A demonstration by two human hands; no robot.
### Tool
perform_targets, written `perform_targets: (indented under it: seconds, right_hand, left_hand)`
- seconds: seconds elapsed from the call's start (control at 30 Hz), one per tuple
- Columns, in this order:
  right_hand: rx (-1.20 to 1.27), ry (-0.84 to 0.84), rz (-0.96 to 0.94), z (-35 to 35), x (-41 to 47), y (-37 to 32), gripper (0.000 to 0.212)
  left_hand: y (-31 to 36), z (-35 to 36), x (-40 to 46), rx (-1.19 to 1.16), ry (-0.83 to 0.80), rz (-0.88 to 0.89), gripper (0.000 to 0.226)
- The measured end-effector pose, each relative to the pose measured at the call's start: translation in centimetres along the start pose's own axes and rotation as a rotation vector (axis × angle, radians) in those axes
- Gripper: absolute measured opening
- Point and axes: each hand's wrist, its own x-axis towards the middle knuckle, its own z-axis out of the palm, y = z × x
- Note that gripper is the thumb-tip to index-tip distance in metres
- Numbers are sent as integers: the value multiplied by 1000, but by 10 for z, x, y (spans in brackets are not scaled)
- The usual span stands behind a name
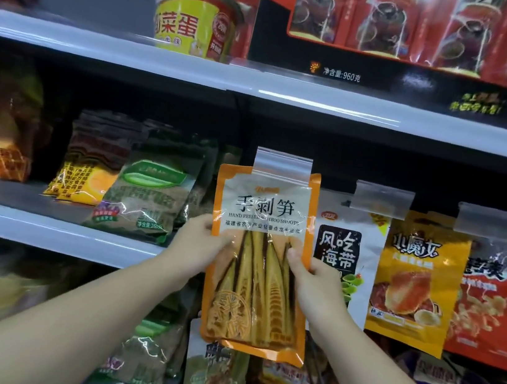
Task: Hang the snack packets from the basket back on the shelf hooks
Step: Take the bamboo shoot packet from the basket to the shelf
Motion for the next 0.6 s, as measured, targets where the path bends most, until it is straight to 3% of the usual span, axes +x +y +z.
perform_targets:
  seconds: [0.27, 0.33, 0.43, 0.6]
  right_hand:
    - [27, 41, -97, -7, 10, 14, 34]
    - [11, 25, -130, -9, 11, 17, 38]
    - [3, 8, -152, -9, 12, 21, 46]
    - [27, -10, -161, -4, 14, 23, 46]
  left_hand:
    - [49, 4, 30, -149, 122, 305, 61]
    - [60, 6, 39, -126, 174, 334, 54]
    - [68, 8, 51, -122, 188, 335, 18]
    - [72, 12, 65, -88, 216, 337, 26]
